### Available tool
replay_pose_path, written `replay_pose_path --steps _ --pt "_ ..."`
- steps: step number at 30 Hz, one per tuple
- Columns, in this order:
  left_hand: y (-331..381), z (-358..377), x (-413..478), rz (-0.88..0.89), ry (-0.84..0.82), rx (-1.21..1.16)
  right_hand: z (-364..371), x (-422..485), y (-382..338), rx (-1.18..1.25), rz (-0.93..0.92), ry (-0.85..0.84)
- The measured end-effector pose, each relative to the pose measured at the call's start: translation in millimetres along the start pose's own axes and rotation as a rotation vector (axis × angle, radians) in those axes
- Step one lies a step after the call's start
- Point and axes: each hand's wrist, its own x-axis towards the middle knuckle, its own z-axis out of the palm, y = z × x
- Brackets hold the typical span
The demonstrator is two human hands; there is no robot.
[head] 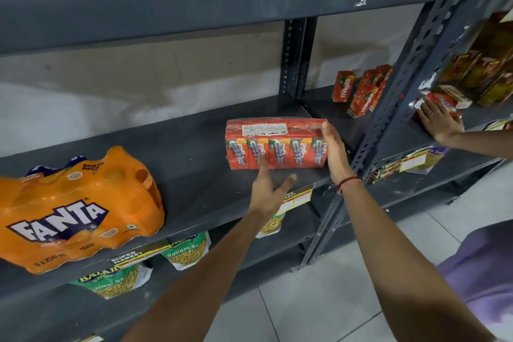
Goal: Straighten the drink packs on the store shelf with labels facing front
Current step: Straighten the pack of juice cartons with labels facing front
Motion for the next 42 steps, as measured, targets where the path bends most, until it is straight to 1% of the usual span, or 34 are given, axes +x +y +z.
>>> replay_pose_path --steps 3,7,9,12,17,19,21,22,23,25,26,27,28,29,31,32,34,36,38,40,41,42 --pt "0 8 14 -0.015 -0.074 0.001 2 -14 4 0.01 0.011 0.036" --pt "-7 -5 32 -0.066 -0.133 0.144 3 -47 8 -0.022 -0.076 0.075" --pt "-9 -17 38 -0.053 -0.162 0.188 4 -69 11 -0.062 -0.086 0.105" --pt "-14 -30 41 0.012 -0.219 0.193 16 -102 18 -0.132 -0.097 0.113" --pt "-37 -60 35 0.078 -0.263 0.264 57 -137 33 -0.014 -0.196 0.194" --pt "-47 -77 31 0.07 -0.263 0.199 75 -146 36 0.014 -0.215 0.179" --pt "-58 -92 26 0.037 -0.202 0.111 90 -152 37 0.005 -0.227 0.12" --pt "-62 -98 24 0.02 -0.131 0.091 96 -155 36 -0.027 -0.233 0.059" --pt "-65 -104 20 -0.007 -0.043 0.053 101 -156 35 -0.073 -0.237 -0.023" --pt "-65 -110 12 -0.096 0.186 -0.065 106 -150 30 -0.18 -0.255 -0.197" --pt "-63 -111 8 -0.131 0.324 -0.098 106 -142 25 -0.218 -0.286 -0.237" --pt "-60 -110 3 -0.154 0.465 -0.098 105 -130 18 -0.235 -0.324 -0.223" --pt "-56 -106 -2 -0.172 0.567 -0.093 102 -115 10 -0.24 -0.347 -0.164" --pt "-51 -100 -7 -0.175 0.598 -0.109 100 -97 2 -0.25 -0.336 -0.079" --pt "-40 -82 -16 -0.109 0.485 -0.181 92 -56 -13 -0.315 -0.278 0.051" --pt "-36 -72 -20 -0.067 0.423 -0.202 87 -36 -20 -0.346 -0.243 0.061" --pt "-30 -59 -19 -0.017 0.408 -0.154 83 2 -32 -0.395 -0.17 0.024" --pt "-27 -55 -12 -0.001 0.468 -0.062 79 32 -41 -0.412 -0.104 -0.008" --pt "-28 -56 -5 -0.018 0.514 0.001 77 52 -46 -0.367 -0.005 -0.081" --pt "-31 -62 0 -0.039 0.481 0.014 77 60 -47 -0.299 0.101 -0.177" --pt "-33 -68 2 -0.052 0.453 0.015 78 59 -44 -0.276 0.126 -0.193" --pt "-36 -74 4 -0.07 0.428 0.018 78 56 -39 -0.26 0.13 -0.175"
